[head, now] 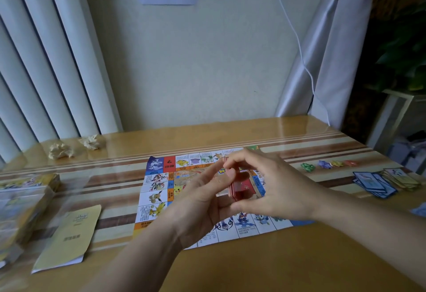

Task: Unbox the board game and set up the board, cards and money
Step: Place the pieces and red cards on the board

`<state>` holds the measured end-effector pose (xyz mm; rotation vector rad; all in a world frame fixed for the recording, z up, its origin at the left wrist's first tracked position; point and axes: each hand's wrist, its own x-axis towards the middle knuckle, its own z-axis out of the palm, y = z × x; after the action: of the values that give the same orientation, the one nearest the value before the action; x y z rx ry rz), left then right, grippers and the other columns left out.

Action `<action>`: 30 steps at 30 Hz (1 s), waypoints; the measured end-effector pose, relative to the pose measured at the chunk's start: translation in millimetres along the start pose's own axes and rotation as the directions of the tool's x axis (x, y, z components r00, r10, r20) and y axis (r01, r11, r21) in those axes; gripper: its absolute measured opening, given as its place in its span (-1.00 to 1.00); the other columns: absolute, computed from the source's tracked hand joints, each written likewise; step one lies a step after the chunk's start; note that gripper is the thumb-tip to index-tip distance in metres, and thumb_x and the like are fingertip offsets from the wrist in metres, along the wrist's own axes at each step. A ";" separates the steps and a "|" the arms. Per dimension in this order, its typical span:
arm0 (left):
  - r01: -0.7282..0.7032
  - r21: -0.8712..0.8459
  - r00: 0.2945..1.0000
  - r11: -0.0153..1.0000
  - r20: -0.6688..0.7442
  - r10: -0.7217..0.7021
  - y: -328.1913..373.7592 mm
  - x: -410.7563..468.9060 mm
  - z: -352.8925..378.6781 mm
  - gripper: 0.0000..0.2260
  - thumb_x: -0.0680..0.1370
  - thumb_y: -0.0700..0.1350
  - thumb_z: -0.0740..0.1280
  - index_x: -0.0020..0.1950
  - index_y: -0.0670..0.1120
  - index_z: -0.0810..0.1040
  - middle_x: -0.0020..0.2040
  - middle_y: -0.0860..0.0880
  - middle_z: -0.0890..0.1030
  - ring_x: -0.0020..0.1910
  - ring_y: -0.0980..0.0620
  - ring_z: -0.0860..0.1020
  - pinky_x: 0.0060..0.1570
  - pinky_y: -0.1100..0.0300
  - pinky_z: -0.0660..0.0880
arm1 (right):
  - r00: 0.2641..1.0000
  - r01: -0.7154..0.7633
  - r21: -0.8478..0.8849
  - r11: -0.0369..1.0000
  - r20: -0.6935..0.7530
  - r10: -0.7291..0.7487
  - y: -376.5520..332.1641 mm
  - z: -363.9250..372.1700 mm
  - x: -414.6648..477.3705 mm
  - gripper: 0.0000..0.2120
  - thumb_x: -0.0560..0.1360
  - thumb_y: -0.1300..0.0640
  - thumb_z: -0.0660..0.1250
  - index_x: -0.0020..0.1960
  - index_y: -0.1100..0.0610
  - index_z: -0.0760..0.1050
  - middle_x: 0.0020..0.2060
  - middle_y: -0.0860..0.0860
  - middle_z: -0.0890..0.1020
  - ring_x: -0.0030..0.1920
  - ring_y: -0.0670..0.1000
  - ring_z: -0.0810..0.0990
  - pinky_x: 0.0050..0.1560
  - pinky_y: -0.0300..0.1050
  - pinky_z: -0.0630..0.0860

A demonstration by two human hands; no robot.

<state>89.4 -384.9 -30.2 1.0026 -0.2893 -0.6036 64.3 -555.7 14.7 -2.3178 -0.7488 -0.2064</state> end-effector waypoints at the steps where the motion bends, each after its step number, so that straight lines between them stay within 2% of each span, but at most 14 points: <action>1: -0.003 0.018 1.000 1.000 0.018 0.002 -0.2 -0.1 -1.5 -0.28 0.38 -0.07 0.51 0.47 -0.09 0.27 0.24 -0.21 0.57 0.05 -0.19 0.63 -0.03 0.08 0.60 | 1.000 -0.011 0.033 0.999 -0.008 0.011 0.4 -0.4 -1.1 -0.50 0.29 0.14 0.57 0.14 -0.06 0.44 0.02 -0.22 0.56 0.10 -0.22 0.53 0.04 -0.46 0.42; 4: -0.004 0.053 0.995 0.999 0.099 -0.001 2.9 -1.2 -2.6 -0.19 0.29 -0.06 0.59 0.46 -0.07 0.30 0.26 -0.27 0.53 0.20 -0.24 0.55 0.09 0.06 0.57 | 1.000 -0.028 0.084 0.996 -0.002 0.028 0.5 -1.5 -3.1 -0.44 0.31 0.20 0.54 0.21 -0.06 0.38 0.05 -0.24 0.58 0.16 -0.32 0.50 0.05 -0.54 0.37; 7: -0.003 0.018 0.996 1.000 0.087 0.001 7.7 3.8 -3.2 -0.20 0.24 -0.07 0.62 0.41 -0.06 0.38 0.25 -0.28 0.54 0.14 -0.24 0.58 0.10 0.01 0.57 | 0.999 -0.033 0.058 0.998 -0.019 0.034 2.7 -1.7 0.0 -0.37 0.29 0.11 0.57 0.16 -0.17 0.26 0.14 -0.35 0.47 0.24 -0.49 0.32 0.12 -0.60 0.24; 9: -0.010 -0.019 0.996 1.000 0.087 0.012 14.4 7.5 -0.2 -0.23 0.26 -0.09 0.61 0.41 -0.02 0.38 0.26 -0.25 0.54 0.09 -0.22 0.61 0.10 -0.03 0.56 | 0.997 -0.053 0.061 0.997 -0.047 0.056 4.1 -4.4 5.8 -0.37 0.26 0.05 0.60 0.13 -0.16 0.26 0.20 -0.31 0.48 0.26 -0.45 0.33 0.17 -0.56 0.25; 12: -0.039 -0.002 0.998 0.999 0.059 0.039 25.9 14.9 7.1 -0.43 0.40 -0.14 0.46 0.39 -0.04 0.41 0.13 -0.14 0.61 -0.09 -0.12 0.64 -0.14 0.08 0.63 | 0.998 -0.036 0.068 0.997 -0.047 0.040 6.0 -10.9 18.7 -0.48 0.26 0.09 0.60 0.07 -0.07 0.37 0.18 -0.22 0.53 0.23 -0.33 0.43 0.22 -0.44 0.34; 14: -0.053 0.033 0.998 0.998 0.046 0.051 32.6 22.5 9.8 -0.50 0.47 -0.10 0.40 0.40 -0.06 0.40 -0.04 -0.08 0.64 -0.18 -0.04 0.64 -0.25 0.18 0.61 | 0.998 -0.039 0.078 0.996 -0.039 0.042 9.1 -18.4 29.9 -0.53 0.27 0.08 0.59 0.04 -0.04 0.40 0.15 -0.19 0.55 0.23 -0.28 0.46 0.27 -0.29 0.39; 17: -0.060 0.068 0.995 0.996 0.079 0.054 43.9 34.1 10.1 -0.54 0.50 -0.03 0.32 0.38 -0.12 0.42 -0.03 -0.11 0.59 -0.17 0.01 0.61 -0.24 0.24 0.60 | 0.997 -0.071 0.109 0.992 -0.001 0.071 15.9 -29.6 47.5 -0.51 0.23 -0.02 0.58 0.05 -0.08 0.42 0.16 -0.15 0.57 0.24 -0.20 0.50 0.28 -0.02 0.45; 24: 0.011 -0.004 0.999 1.000 0.036 -0.011 51.0 60.3 -0.6 -0.60 0.50 0.02 0.29 0.24 -0.18 0.51 -0.05 -0.17 0.55 -0.19 0.00 0.60 -0.10 0.19 0.59 | 0.990 -0.136 0.159 0.978 0.058 0.128 38.6 -37.4 75.2 -0.58 0.29 0.15 0.57 0.07 0.06 0.48 0.05 -0.06 0.64 0.13 -0.16 0.59 0.27 -0.07 0.47; 25: 0.015 0.046 1.000 0.999 0.001 -0.015 48.4 63.7 -5.3 -0.59 0.49 0.06 0.28 0.23 -0.17 0.53 -0.04 -0.16 0.57 -0.15 -0.01 0.60 -0.05 0.17 0.59 | 0.986 -0.159 0.125 0.979 0.080 0.150 45.1 -36.2 77.7 -0.57 0.28 0.14 0.58 0.07 0.05 0.48 0.05 -0.08 0.64 0.13 -0.17 0.58 0.28 -0.11 0.46; 26: 0.014 0.179 0.998 0.984 -0.058 -0.003 43.8 67.1 -13.0 -0.56 0.49 0.12 0.25 0.23 -0.14 0.54 0.01 -0.13 0.60 -0.08 0.00 0.61 0.01 0.15 0.58 | 0.978 -0.186 0.059 0.981 0.107 0.179 53.9 -34.2 79.8 -0.57 0.28 0.12 0.58 0.07 0.02 0.48 0.06 -0.11 0.63 0.14 -0.18 0.57 0.28 -0.14 0.44; 27: 0.025 0.418 0.991 0.908 -0.127 0.032 38.3 69.9 -21.5 -0.55 0.50 0.16 0.22 0.26 -0.09 0.53 0.09 -0.09 0.62 0.00 0.02 0.60 0.08 0.13 0.56 | 0.966 -0.213 -0.029 0.977 0.143 0.215 63.0 -31.5 80.7 -0.57 0.28 0.11 0.58 0.06 0.00 0.48 0.08 -0.13 0.61 0.15 -0.17 0.55 0.28 -0.14 0.44; 28: 0.064 0.707 0.978 0.704 -0.185 0.097 31.8 71.9 -31.7 -0.56 0.53 0.18 0.20 0.29 -0.04 0.50 0.18 -0.05 0.60 0.07 0.05 0.58 0.14 0.11 0.52 | 0.948 -0.235 -0.123 0.964 0.190 0.255 72.1 -27.3 81.3 -0.58 0.29 0.09 0.58 0.05 -0.03 0.47 0.10 -0.13 0.59 0.16 -0.14 0.54 0.26 -0.13 0.44; 29: 0.112 0.912 0.968 0.394 -0.190 0.165 24.4 73.5 -41.9 -0.60 0.57 0.15 0.19 0.32 0.00 0.48 0.25 -0.02 0.57 0.13 0.08 0.55 0.19 0.10 0.49 | 0.923 -0.245 -0.206 0.947 0.250 0.293 80.3 -21.8 81.2 -0.58 0.29 0.08 0.57 0.05 -0.04 0.45 0.11 -0.13 0.56 0.16 -0.11 0.52 0.22 -0.14 0.46; 30: 0.144 0.985 0.972 0.097 -0.160 0.175 16.3 75.9 -50.6 -0.65 0.59 0.11 0.19 0.33 0.02 0.46 0.31 0.01 0.52 0.18 0.08 0.51 0.23 0.09 0.46 | 0.892 -0.239 -0.279 0.930 0.316 0.324 87.5 -14.8 81.2 -0.58 0.31 0.06 0.56 0.06 -0.04 0.43 0.11 -0.13 0.52 0.14 -0.10 0.50 0.15 -0.18 0.47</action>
<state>180.7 -388.3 -45.8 2.4640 -0.5222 -0.1366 181.4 -580.8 4.1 -2.6971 -0.5661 0.2843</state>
